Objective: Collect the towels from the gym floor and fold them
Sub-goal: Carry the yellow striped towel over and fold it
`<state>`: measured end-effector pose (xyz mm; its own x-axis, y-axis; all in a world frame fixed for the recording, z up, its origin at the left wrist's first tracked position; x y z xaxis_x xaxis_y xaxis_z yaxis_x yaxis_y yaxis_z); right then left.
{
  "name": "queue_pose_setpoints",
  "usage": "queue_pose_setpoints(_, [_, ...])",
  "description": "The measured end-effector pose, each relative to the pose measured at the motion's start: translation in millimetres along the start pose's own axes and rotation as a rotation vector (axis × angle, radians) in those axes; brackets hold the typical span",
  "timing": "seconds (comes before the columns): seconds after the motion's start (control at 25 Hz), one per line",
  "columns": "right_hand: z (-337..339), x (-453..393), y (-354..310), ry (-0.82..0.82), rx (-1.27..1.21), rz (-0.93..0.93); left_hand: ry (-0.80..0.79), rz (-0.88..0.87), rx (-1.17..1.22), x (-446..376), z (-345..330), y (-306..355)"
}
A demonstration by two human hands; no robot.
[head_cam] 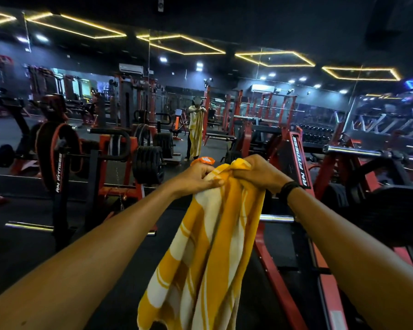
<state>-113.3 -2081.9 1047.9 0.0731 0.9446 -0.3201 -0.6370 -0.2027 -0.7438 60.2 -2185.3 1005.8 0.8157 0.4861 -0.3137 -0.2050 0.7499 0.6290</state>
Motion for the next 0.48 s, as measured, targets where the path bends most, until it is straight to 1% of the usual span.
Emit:
queue_pose_setpoints(0.08, [7.8,-0.1,5.3,0.168,-0.043,0.053,-0.154,0.132,-0.068,7.4,1.9,-12.2])
queue_pose_setpoints(0.16, [18.3,0.1,10.8,0.378,-0.066,0.066,-0.325,0.19,-0.338,18.9,5.0,-31.6])
queue_pose_setpoints(0.24, [30.3,0.6,11.2,0.617,-0.102,0.073,-0.467,0.306,-0.663,31.8,9.6,-48.3])
queue_pose_setpoints(0.28, [37.5,2.1,11.3,0.731,-0.125,0.051,-0.5,0.384,-0.749,38.5,13.3,-54.2])
queue_pose_setpoints(0.32, [43.7,2.5,12.3,0.817,-0.131,0.026,-0.495,0.447,-0.755,43.6,17.6,-57.8])
queue_pose_setpoints(0.36, [46.9,2.2,13.7,0.851,-0.116,-0.01,-0.46,0.506,-0.641,46.2,20.6,-58.1])
queue_pose_setpoints(0.4, [47.3,0.4,16.7,0.824,-0.096,-0.043,-0.383,0.564,-0.396,47.1,21.7,-54.0])
queue_pose_setpoints(0.48, [38.2,-4.1,23.4,0.703,-0.071,-0.092,-0.216,0.632,0.185,41.1,16.9,-36.1])
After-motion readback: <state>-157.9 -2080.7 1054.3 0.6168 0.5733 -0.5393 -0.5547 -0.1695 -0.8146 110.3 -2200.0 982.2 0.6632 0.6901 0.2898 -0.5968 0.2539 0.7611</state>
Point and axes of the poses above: each hand's wrist, its own x-axis away from the middle knuckle, its own z-axis out of the back of the hand, y = z × x, the point moved 1 cm from there along -x, towards the middle knuckle, and after that the axes turned 12 degrees about -x, right-handed, at the moved point
